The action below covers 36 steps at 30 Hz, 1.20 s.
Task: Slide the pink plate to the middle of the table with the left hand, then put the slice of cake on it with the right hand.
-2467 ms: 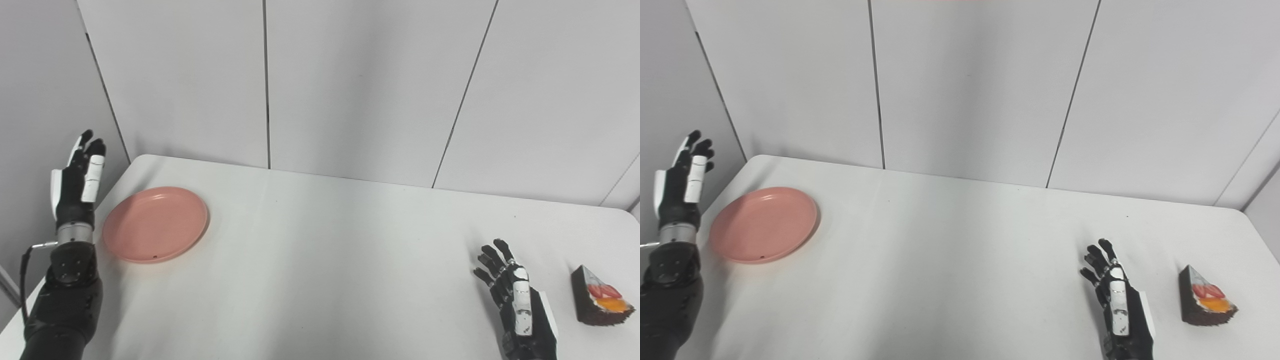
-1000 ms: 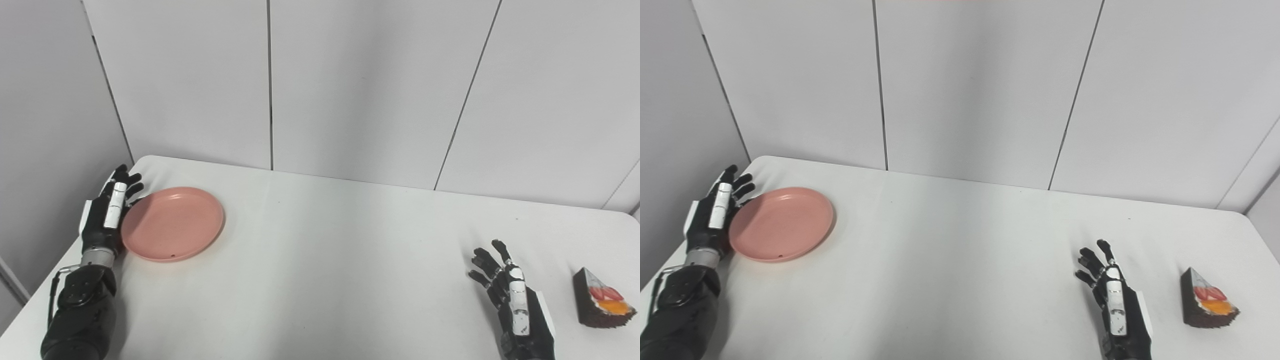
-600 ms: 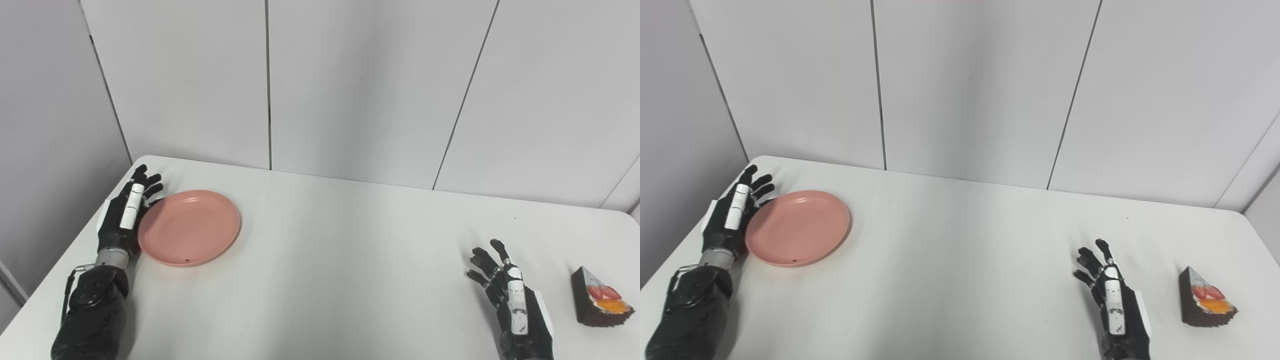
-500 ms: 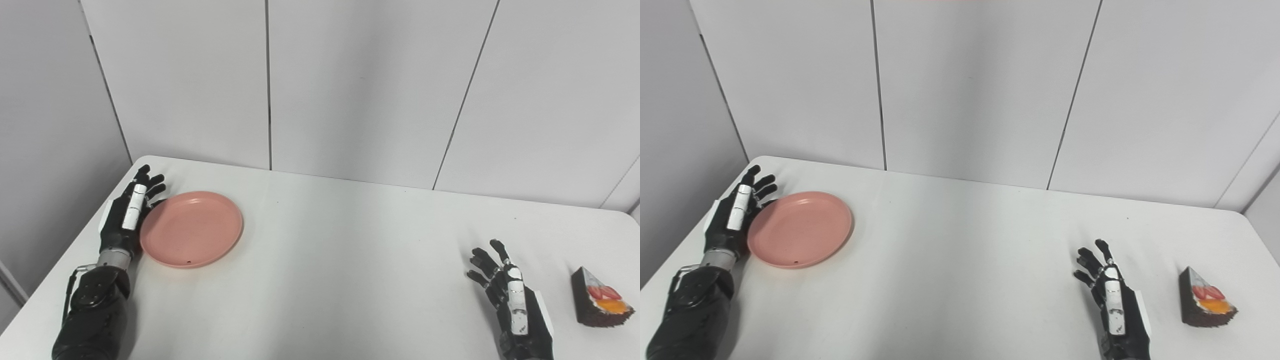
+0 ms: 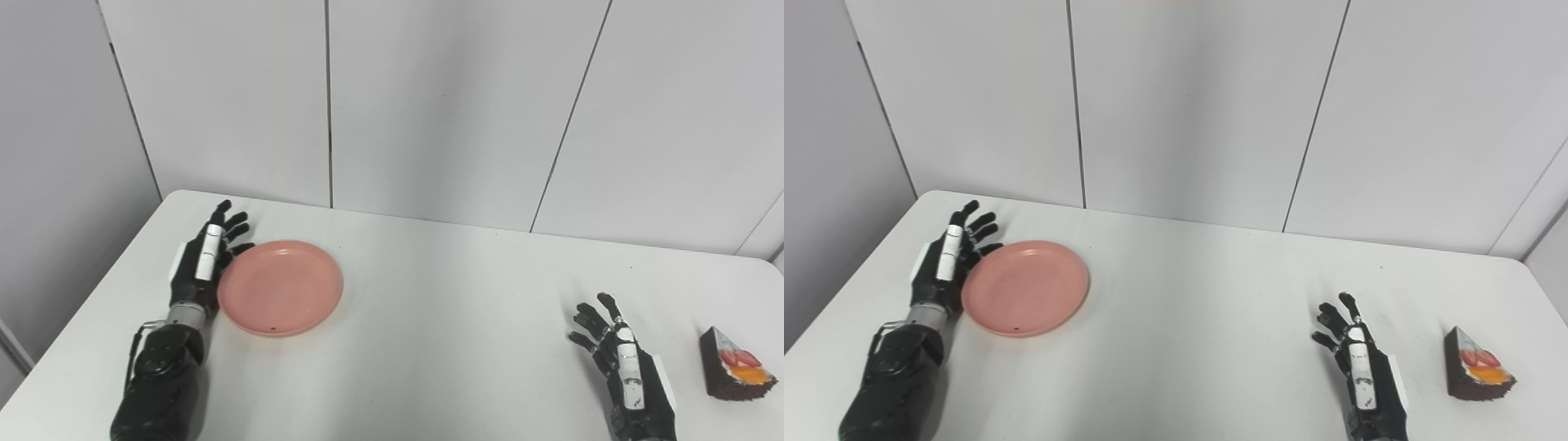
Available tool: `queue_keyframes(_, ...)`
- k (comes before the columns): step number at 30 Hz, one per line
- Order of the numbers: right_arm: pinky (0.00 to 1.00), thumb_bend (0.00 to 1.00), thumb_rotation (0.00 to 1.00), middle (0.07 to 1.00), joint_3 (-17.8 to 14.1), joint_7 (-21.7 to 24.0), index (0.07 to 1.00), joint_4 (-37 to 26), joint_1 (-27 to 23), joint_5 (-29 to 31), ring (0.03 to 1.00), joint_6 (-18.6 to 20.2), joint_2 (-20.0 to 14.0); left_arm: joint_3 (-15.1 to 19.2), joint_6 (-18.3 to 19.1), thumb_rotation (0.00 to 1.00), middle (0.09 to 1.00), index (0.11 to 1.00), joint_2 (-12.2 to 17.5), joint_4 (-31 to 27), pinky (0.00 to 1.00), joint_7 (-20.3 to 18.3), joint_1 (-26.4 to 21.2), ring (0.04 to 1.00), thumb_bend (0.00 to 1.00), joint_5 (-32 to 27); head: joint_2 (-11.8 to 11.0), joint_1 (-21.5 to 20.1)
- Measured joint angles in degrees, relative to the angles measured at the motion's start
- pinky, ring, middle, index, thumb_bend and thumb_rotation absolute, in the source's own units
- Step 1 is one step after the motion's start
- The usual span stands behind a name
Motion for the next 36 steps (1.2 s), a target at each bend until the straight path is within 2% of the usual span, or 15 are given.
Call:
queue_keyframes(3, 0.78, 0.83, 0.96, 0.842, 0.0, -0.1, 0.929, 0.0, 0.0, -0.4, 0.845, 0.0, 0.1, -1.3, 1.6, 0.87, 0.838, 0.894, -1.0, -1.5, 0.68, 0.8, 0.3, 0.851, 0.87, 1.6, 0.0, -0.1)
queue_keyframes(9, 0.78, 0.83, 0.96, 0.839, 0.0, -0.1, 0.931, -0.2, 0.0, -0.9, 0.838, 0.0, 0.1, -3.0, 4.5, 0.89, 0.838, 0.915, -2.4, -4.4, 0.67, 2.9, 0.9, 0.842, 0.81, 3.2, 0.3, -0.8)
queue_keyframes(21, 0.79, 0.82, 0.95, 0.847, 0.2, 0.0, 0.933, -0.4, 0.1, -1.0, 0.849, 0.1, 0.1, -5.4, 6.2, 0.89, 0.863, 0.917, -4.2, -4.8, 0.70, 3.6, 0.2, 0.861, 0.82, 4.5, 1.1, -2.4)
queue_keyframes(26, 0.77, 0.79, 0.96, 0.833, 0.8, -1.1, 0.924, -1.3, 0.2, -2.3, 0.834, 0.5, 0.9, -6.4, 6.7, 0.90, 0.860, 0.914, -4.8, -4.3, 0.69, 3.8, -0.6, 0.857, 0.81, 5.2, 1.7, -5.4)
queue_keyframes(31, 0.76, 0.79, 0.96, 0.834, 1.4, -1.6, 0.928, -1.9, 0.4, -3.4, 0.834, 1.7, 1.6, -7.5, 7.1, 0.90, 0.865, 0.921, -6.1, -3.7, 0.69, 3.7, -1.6, 0.857, 0.80, 5.4, 2.0, -7.6)
queue_keyframes(36, 0.75, 0.77, 0.96, 0.833, 2.2, -2.7, 0.927, -2.8, 0.7, -4.2, 0.830, 3.4, 2.6, -8.9, 7.2, 0.90, 0.864, 0.917, -7.8, -3.1, 0.69, 2.9, -2.5, 0.856, 0.83, 5.4, 2.6, -10.8)
